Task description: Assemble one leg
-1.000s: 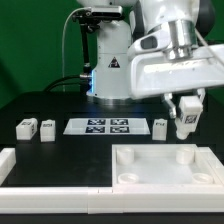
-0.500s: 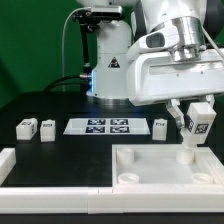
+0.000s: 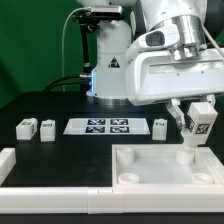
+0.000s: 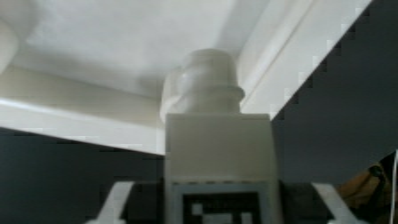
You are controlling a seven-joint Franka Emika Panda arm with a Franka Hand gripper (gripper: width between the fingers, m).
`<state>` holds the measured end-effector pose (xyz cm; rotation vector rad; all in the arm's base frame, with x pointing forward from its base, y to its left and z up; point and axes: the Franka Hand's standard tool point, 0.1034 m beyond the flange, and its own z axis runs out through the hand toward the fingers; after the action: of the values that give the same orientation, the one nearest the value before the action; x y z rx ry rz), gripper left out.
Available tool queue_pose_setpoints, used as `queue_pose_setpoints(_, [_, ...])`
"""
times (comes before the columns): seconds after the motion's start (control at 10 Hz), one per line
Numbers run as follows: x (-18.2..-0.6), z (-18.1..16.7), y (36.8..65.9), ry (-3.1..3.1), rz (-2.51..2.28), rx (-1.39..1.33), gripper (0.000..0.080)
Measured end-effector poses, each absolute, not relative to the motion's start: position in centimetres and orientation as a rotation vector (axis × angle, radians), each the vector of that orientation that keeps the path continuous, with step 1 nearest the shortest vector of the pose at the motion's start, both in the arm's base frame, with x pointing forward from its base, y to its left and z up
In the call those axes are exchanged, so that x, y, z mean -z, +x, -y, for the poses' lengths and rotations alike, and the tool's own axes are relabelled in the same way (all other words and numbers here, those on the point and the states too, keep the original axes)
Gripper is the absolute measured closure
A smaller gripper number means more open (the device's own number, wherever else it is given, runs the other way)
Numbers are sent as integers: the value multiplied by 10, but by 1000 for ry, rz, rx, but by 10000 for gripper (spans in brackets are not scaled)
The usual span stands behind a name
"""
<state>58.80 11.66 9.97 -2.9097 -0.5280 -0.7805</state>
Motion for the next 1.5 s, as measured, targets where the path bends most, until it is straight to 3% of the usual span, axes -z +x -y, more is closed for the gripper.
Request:
queue_pose_setpoints(0.5, [-82,-121,626,-2875,494,885,509])
queue_pose_setpoints(0.8, [-73,-111,624,-2858,494,976,509])
queue_pose_setpoints(1.5, [-75,-119,616,-2868,509,908,509])
